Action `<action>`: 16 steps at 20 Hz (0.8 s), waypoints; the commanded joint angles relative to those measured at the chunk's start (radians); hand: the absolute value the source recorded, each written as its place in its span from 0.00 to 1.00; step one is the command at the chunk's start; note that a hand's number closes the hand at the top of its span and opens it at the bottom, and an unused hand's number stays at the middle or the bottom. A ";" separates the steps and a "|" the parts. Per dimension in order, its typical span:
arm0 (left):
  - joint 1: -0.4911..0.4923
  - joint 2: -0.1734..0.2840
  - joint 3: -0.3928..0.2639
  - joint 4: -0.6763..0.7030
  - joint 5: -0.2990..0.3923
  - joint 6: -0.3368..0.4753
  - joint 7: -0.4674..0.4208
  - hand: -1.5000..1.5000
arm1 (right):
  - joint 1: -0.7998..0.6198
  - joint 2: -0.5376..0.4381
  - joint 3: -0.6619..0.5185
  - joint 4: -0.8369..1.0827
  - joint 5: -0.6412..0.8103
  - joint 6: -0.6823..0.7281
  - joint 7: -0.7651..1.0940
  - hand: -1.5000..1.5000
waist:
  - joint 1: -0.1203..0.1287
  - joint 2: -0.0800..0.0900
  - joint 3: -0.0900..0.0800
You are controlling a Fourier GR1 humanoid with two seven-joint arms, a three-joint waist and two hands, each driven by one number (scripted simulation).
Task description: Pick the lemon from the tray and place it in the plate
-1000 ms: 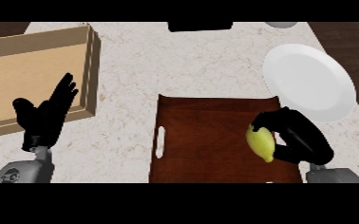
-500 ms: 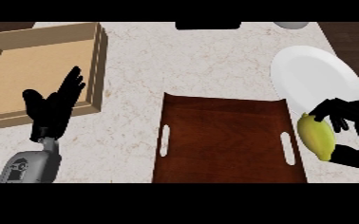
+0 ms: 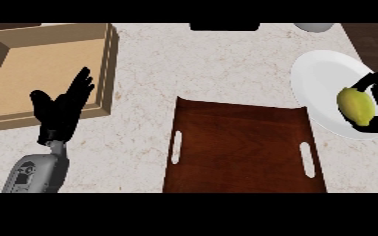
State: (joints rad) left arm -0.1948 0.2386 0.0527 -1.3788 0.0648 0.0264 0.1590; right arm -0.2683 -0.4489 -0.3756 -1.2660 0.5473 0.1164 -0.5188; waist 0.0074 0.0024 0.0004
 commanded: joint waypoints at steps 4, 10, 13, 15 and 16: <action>0.024 -0.006 0.006 0.056 -0.020 -0.025 -0.088 0.50 | -0.131 -0.109 0.008 0.348 0.112 -0.102 -0.120 1.00 | 0.004 0.003 0.000; -0.001 0.002 0.013 0.015 0.009 -0.041 -0.028 0.50 | -0.255 -0.167 0.018 0.687 0.118 0.046 -0.141 1.00 | 0.038 0.013 0.002; 0.037 -0.029 -0.020 -0.048 -0.023 -0.001 -0.003 0.50 | -0.288 -0.193 0.071 0.795 0.181 0.029 -0.280 0.00 | 0.038 0.009 0.003; -0.009 -0.041 -0.027 0.015 -0.041 0.003 -0.026 0.50 | -0.359 -0.207 0.052 0.883 0.179 0.001 -0.359 0.00 | 0.035 0.013 0.003; 0.029 -0.021 -0.013 0.000 -0.015 -0.031 -0.027 0.50 | -0.369 -0.209 0.027 0.908 0.158 -0.004 -0.385 0.00 | 0.038 0.013 0.004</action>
State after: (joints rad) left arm -0.2008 0.2174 0.0407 -1.3814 0.0443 0.0120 0.1362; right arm -0.5803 -0.6436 -0.3367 -0.4859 0.7038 0.1228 -0.7995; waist 0.0408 0.0121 0.0055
